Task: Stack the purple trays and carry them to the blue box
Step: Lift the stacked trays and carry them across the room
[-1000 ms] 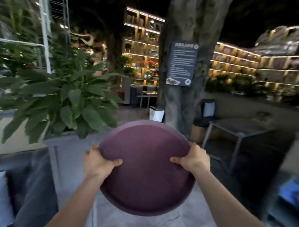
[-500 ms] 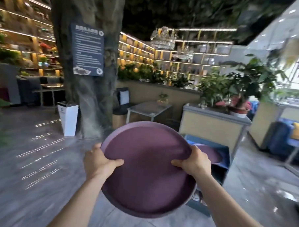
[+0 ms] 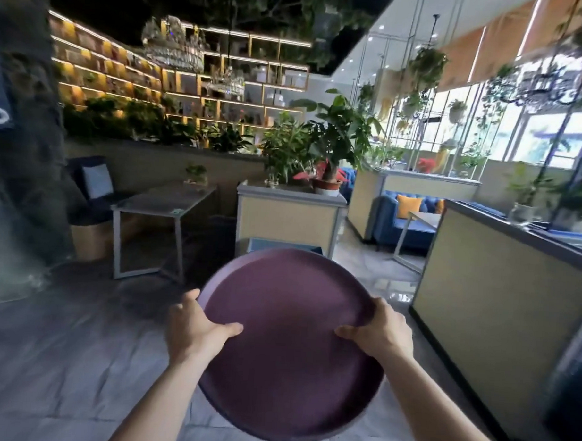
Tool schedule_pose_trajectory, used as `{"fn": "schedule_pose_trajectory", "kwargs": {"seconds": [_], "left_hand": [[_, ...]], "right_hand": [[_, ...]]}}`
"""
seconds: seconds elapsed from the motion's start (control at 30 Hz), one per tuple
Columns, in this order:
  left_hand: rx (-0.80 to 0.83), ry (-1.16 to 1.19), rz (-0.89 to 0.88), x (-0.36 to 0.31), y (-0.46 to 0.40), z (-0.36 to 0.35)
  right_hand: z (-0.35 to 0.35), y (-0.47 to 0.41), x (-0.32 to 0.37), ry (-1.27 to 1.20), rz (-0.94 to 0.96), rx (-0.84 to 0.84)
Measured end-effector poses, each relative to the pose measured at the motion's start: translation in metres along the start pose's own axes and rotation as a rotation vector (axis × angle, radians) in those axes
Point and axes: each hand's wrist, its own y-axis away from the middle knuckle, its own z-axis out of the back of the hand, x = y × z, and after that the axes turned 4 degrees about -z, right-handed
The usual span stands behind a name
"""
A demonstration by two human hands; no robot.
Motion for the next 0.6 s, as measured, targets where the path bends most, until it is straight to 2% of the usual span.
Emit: {"fn": "schedule_pose_trajectory", "kwargs": {"seconds": [0.23, 0.6], "left_hand": [[0.003, -0.050, -0.028, -0.032, -0.007, -0.046], [-0.035, -0.034, 0.013, -0.048, -0.028, -0.107]], "right_hand": [[0.012, -0.039, -0.033, -0.024, -0.042, -0.001], [0.001, -0.112, -0.051, -0.016, 0.007, 0.047]]}}
